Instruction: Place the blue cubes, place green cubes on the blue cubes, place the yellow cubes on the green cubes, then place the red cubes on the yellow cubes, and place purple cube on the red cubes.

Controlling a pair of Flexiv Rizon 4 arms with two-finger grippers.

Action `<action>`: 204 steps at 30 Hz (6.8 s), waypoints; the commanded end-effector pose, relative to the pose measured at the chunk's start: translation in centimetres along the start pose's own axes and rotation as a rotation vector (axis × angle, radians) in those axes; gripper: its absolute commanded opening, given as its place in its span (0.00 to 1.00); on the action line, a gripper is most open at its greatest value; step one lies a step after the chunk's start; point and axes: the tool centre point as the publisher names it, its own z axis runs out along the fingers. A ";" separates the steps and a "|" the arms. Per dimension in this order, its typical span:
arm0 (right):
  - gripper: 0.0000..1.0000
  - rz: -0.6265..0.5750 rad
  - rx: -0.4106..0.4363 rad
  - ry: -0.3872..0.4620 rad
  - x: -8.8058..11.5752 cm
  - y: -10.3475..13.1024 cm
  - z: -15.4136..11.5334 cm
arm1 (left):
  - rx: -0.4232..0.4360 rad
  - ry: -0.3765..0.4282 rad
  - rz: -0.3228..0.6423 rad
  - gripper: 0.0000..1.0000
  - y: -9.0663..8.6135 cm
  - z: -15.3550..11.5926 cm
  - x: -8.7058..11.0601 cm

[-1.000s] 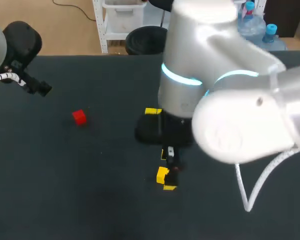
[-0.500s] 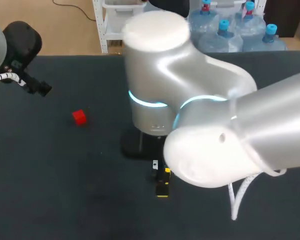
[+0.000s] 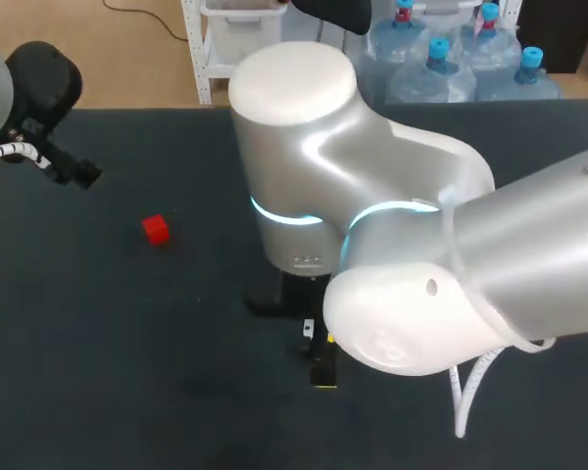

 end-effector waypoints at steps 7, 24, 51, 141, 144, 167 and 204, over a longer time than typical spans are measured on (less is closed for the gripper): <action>1.00 -0.003 0.032 0.002 -0.4 -0.2 0.7 | 0.002 -0.001 0.001 1.00 0.1 0.1 0.0; 1.00 0.013 0.060 0.007 -1.2 -1.9 1.9 | 0.002 -0.001 0.001 1.00 0.1 0.1 0.0; 0.21 0.069 0.075 -0.010 -1.8 -2.4 2.7 | 0.002 -0.001 0.001 1.00 0.1 0.1 0.0; 0.71 0.254 -0.004 0.040 10.1 -8.2 4.3 | 0.002 -0.001 0.001 1.00 0.1 0.1 0.0; 1.00 0.246 -0.009 0.030 10.1 -7.9 4.1 | 0.002 -0.001 0.001 1.00 0.1 0.1 0.0; 0.62 0.275 0.030 0.006 12.5 -6.1 3.7 | 0.002 -0.001 0.001 1.00 0.1 0.1 0.0; 0.53 0.247 0.070 0.007 11.9 -8.4 4.5 | 0.002 -0.001 0.001 1.00 0.1 0.1 0.0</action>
